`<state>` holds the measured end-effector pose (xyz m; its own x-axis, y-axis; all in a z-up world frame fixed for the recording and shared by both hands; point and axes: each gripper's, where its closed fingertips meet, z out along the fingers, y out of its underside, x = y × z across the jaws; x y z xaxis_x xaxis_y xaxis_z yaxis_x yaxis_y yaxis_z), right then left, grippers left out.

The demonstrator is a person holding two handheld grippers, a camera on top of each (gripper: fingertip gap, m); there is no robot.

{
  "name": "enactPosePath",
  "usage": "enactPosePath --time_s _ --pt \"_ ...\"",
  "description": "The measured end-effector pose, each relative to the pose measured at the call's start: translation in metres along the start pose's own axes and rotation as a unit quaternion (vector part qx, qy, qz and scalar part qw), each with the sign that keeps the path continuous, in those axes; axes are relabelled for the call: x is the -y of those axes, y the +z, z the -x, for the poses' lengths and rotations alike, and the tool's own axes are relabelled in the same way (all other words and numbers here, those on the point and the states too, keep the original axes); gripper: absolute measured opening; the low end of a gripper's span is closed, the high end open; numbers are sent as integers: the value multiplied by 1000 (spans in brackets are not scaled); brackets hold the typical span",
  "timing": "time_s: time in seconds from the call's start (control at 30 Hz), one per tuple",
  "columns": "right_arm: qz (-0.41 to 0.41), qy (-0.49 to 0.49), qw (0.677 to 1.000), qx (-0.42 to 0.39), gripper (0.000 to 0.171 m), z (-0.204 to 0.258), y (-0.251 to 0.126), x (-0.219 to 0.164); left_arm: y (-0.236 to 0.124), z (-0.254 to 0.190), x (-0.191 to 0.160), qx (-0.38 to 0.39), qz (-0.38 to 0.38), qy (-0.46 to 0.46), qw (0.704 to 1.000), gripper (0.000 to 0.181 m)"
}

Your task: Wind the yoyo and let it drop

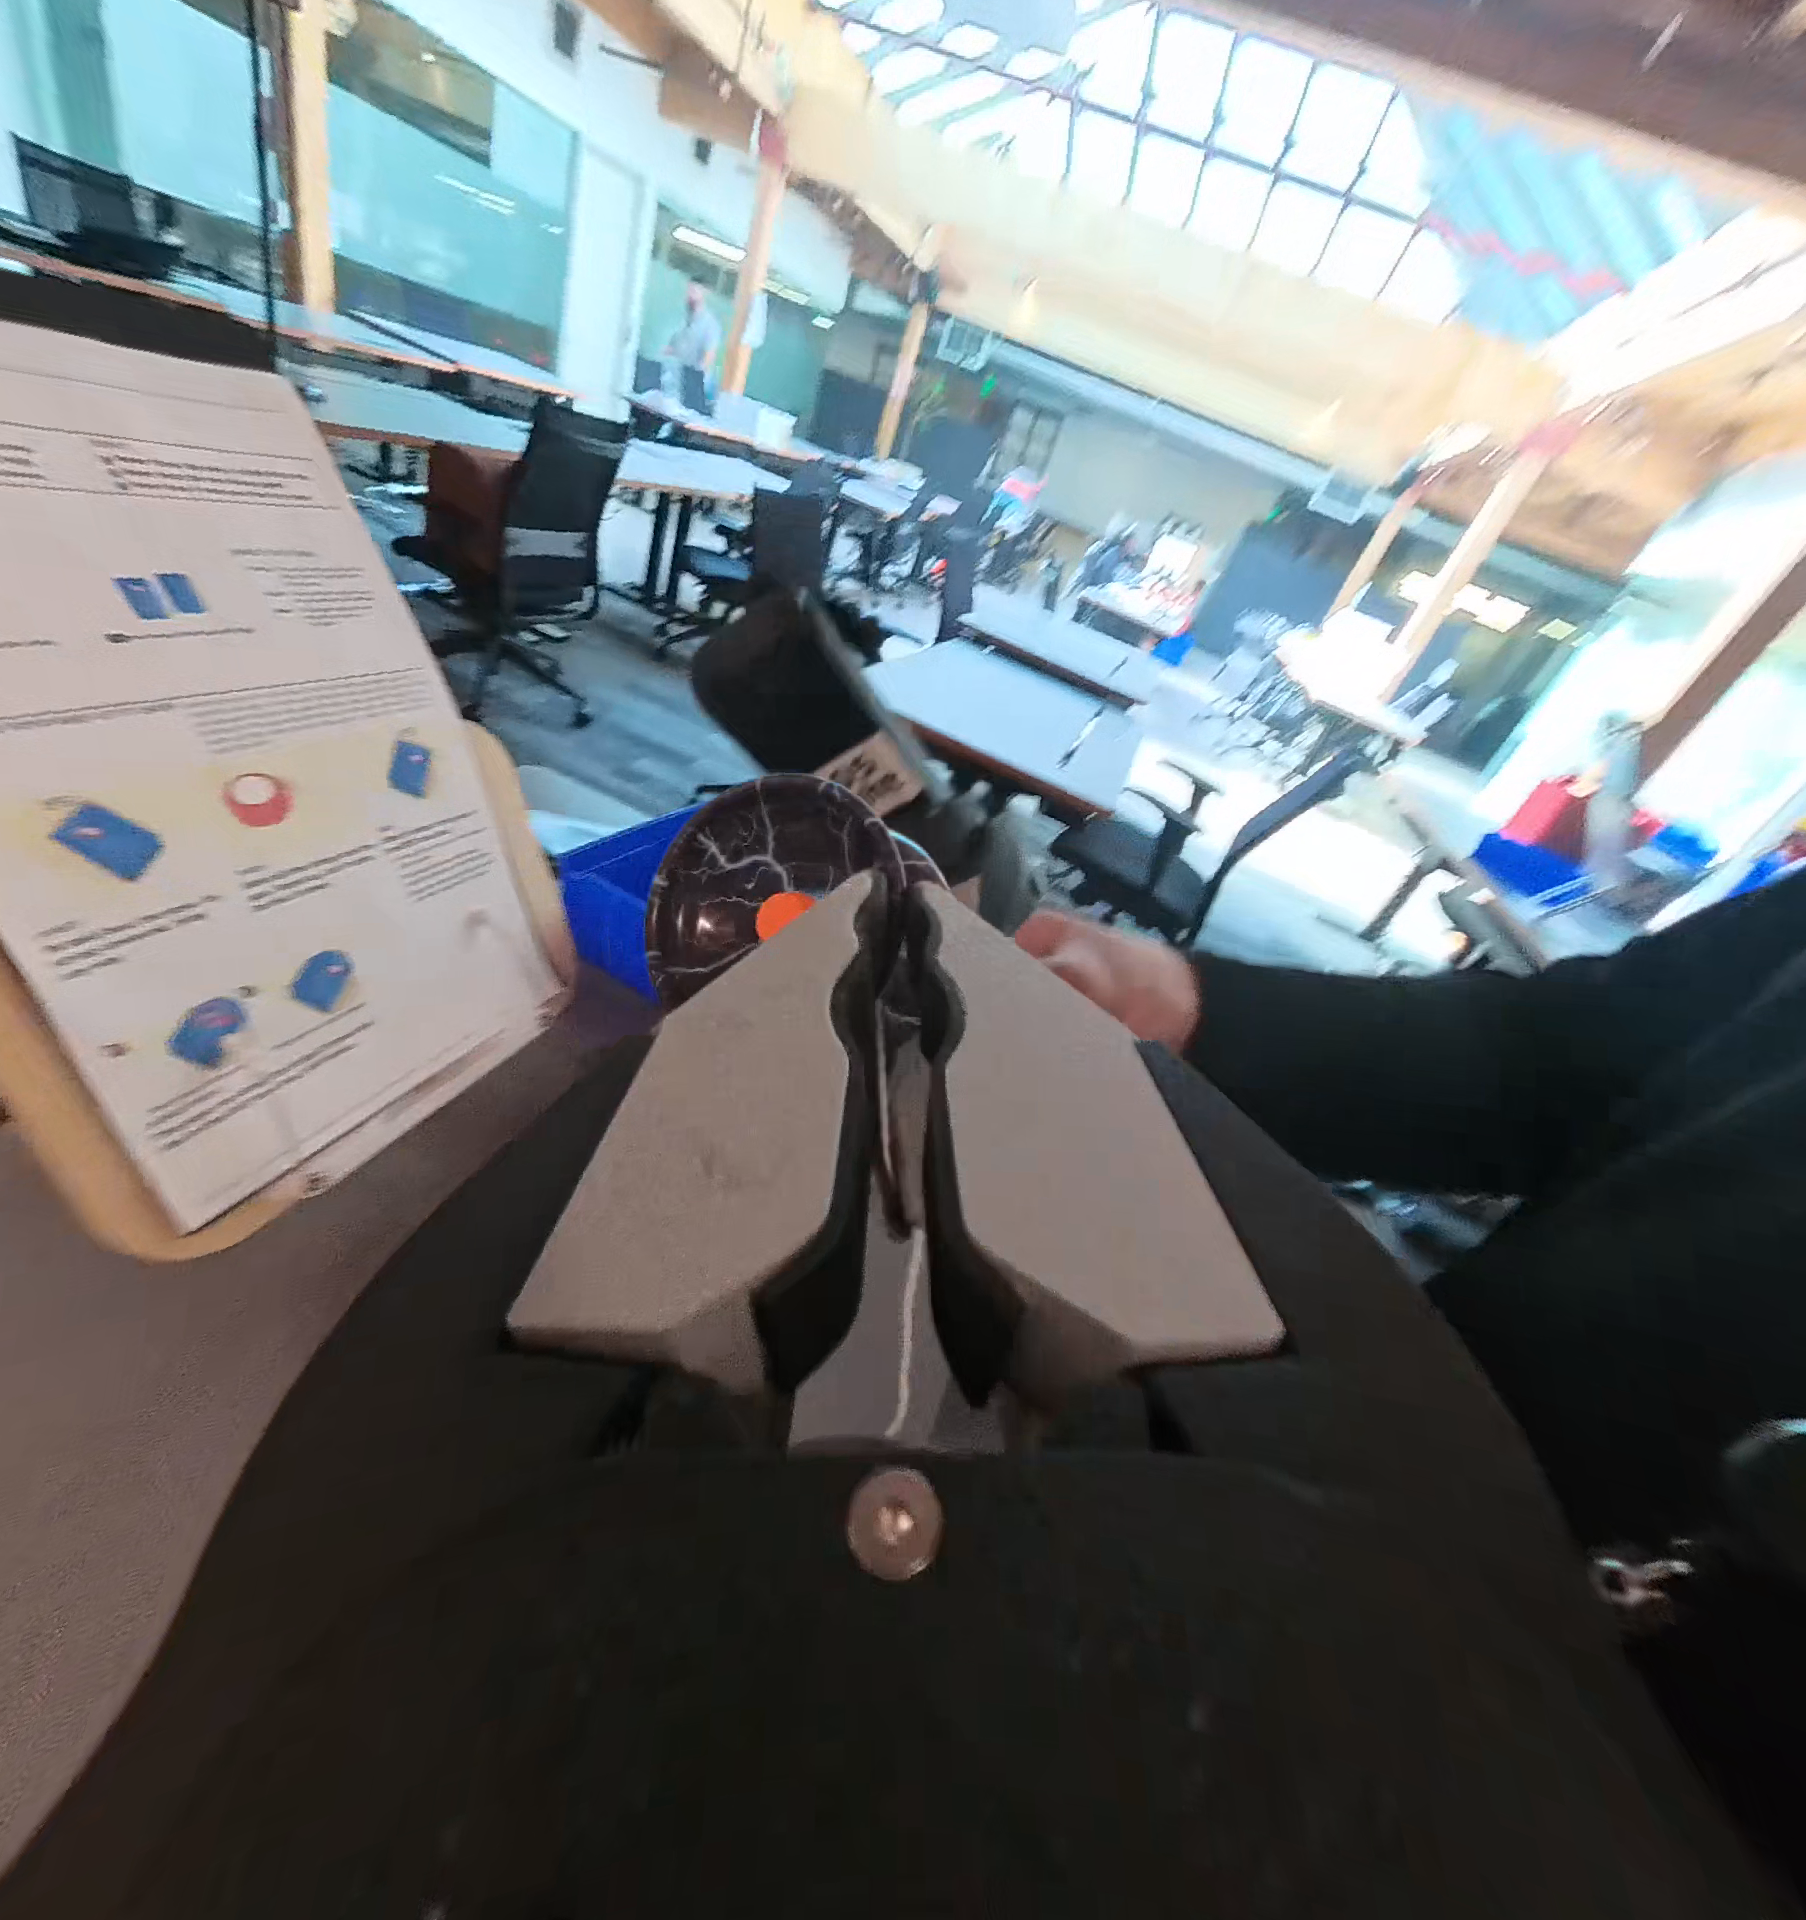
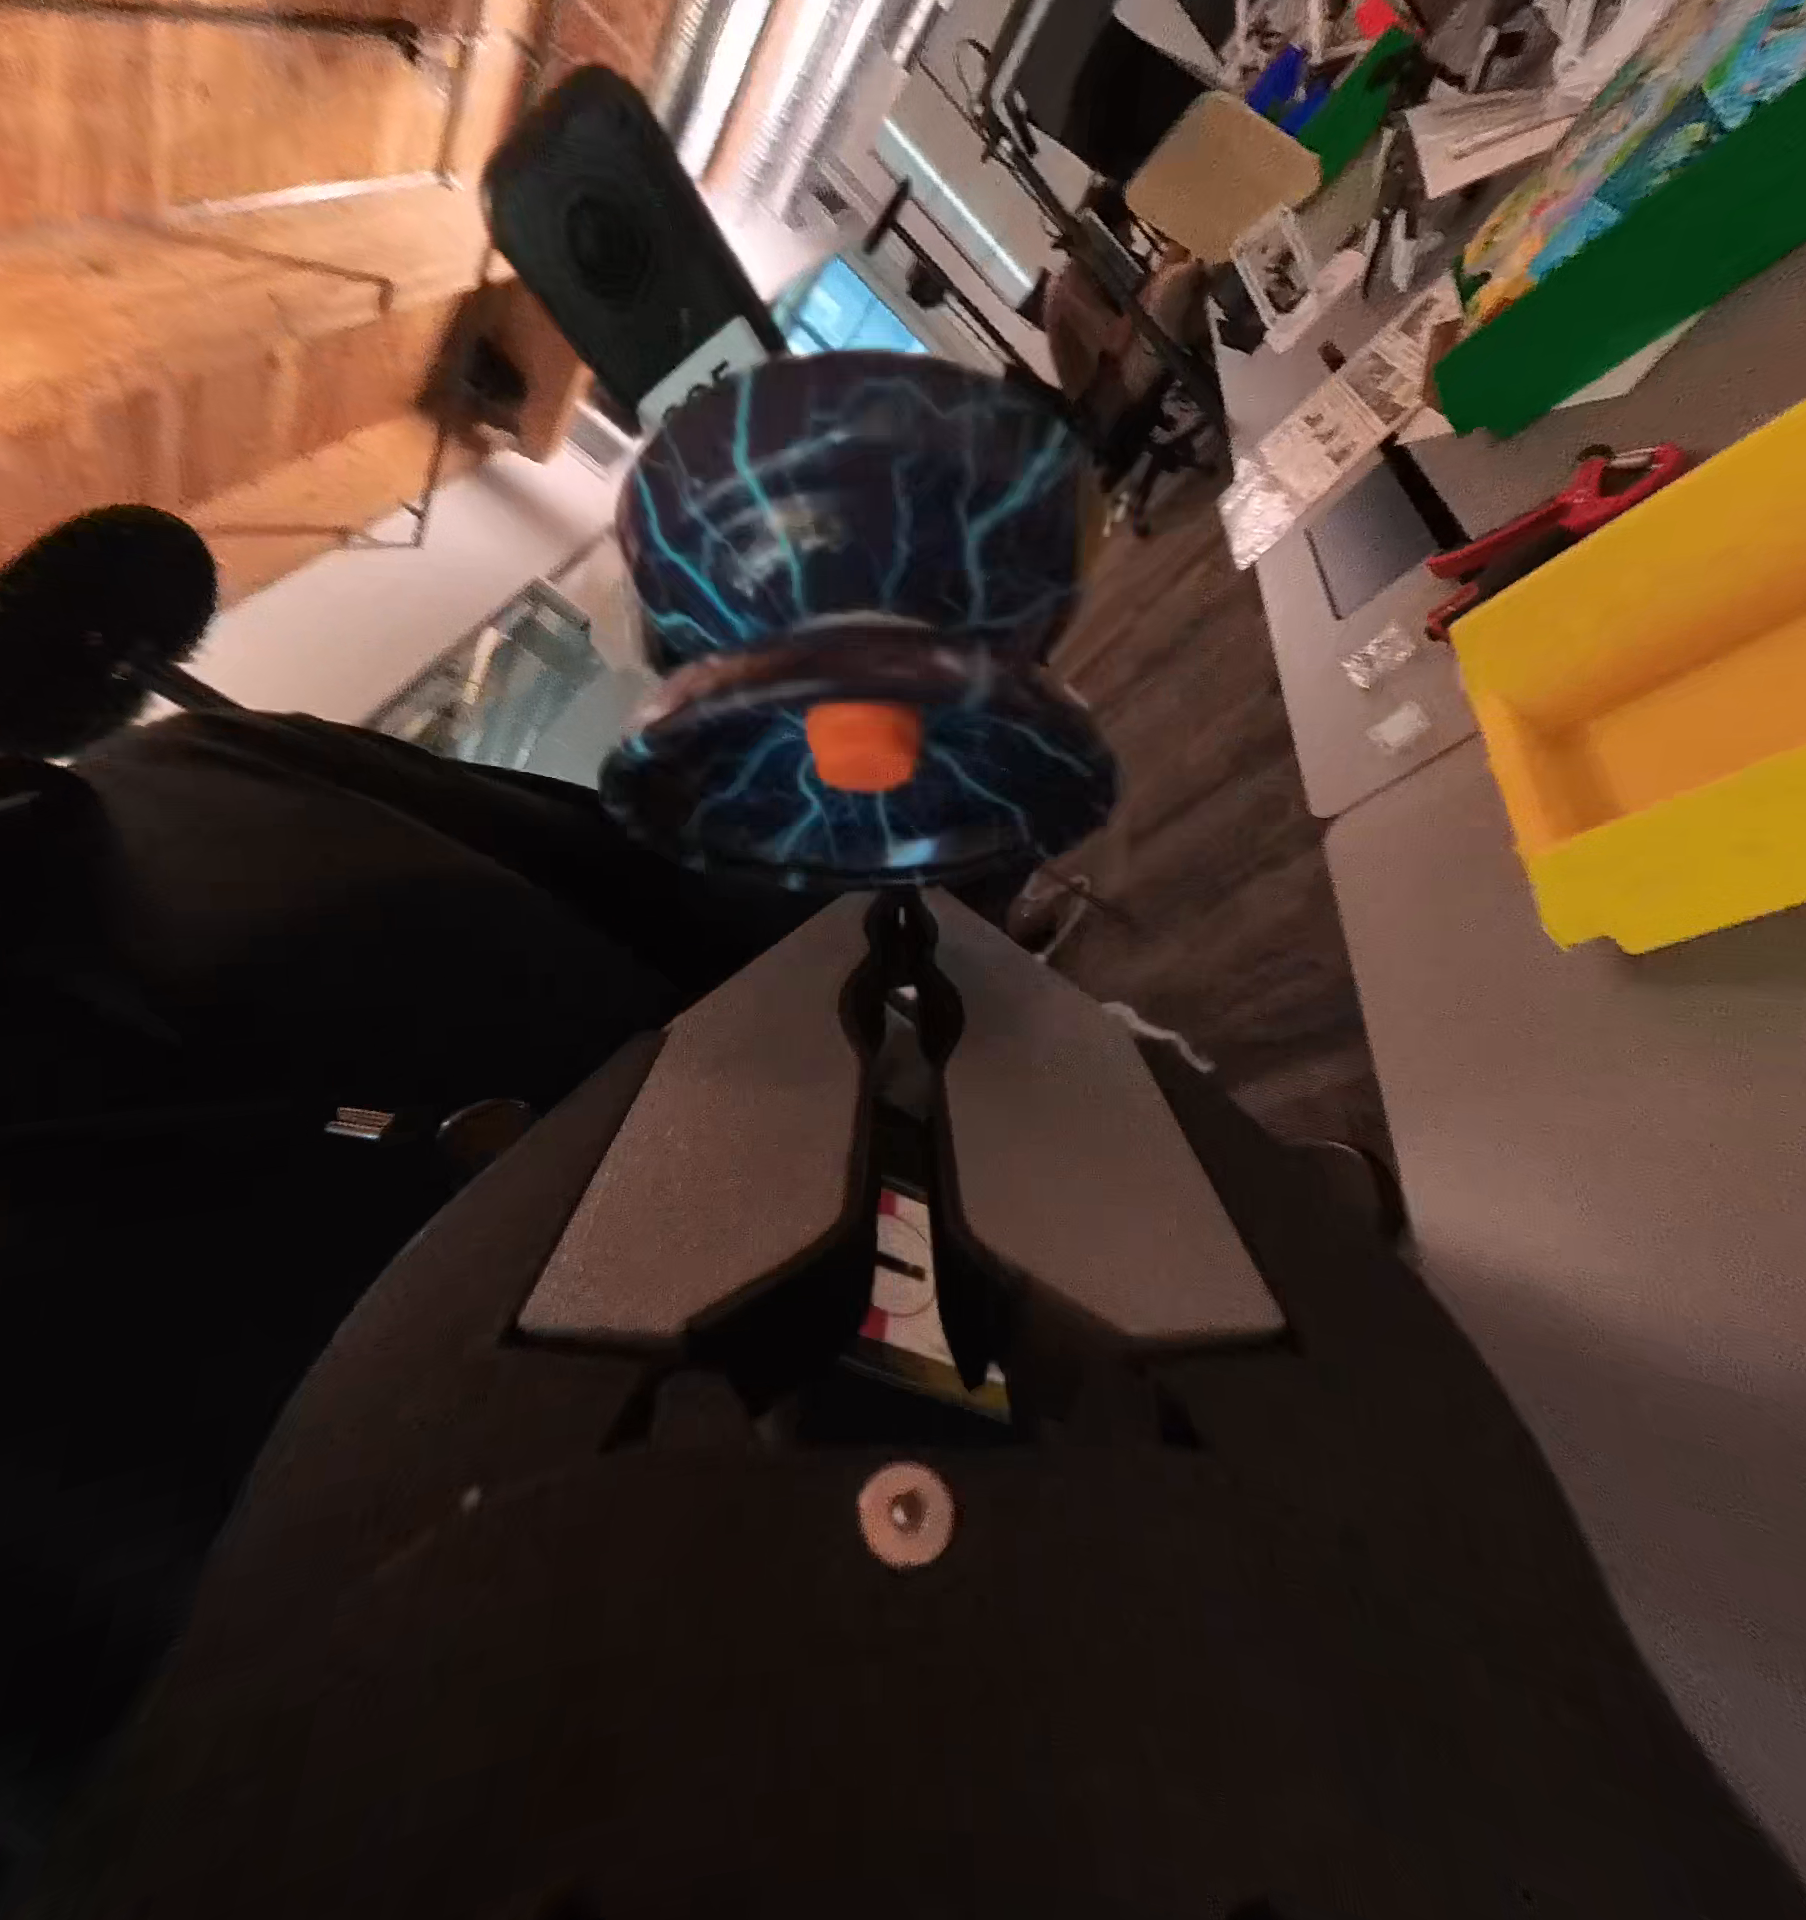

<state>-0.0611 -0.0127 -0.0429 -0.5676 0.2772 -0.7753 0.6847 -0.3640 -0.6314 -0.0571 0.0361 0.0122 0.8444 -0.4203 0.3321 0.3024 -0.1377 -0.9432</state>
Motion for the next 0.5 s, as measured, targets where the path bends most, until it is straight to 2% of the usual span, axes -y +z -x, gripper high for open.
enactPosePath --time_s 0.13,0.23,0.3,0.4,0.5 --pt "12 20 1000 12 0 -5 3 -16 -9 -2 12 -26 -29 -44 998 0" --pt "40 -9 999 -30 0 -15 7 -24 -10 -7 12 -47 -30 -58 997 0" --pt "68 -31 994 -78 0 -30 6 -30 -10 -21 14 -98 -32 -90 991 0" --pt "90 -49 987 -127 0 -49 -9 -27 -11 -39 8 -165 -8 -125 978 0" --pt "92 -48 981 -165 0 -55 -35 -15 -18 -44 -4 -172 33 -102 979 0"
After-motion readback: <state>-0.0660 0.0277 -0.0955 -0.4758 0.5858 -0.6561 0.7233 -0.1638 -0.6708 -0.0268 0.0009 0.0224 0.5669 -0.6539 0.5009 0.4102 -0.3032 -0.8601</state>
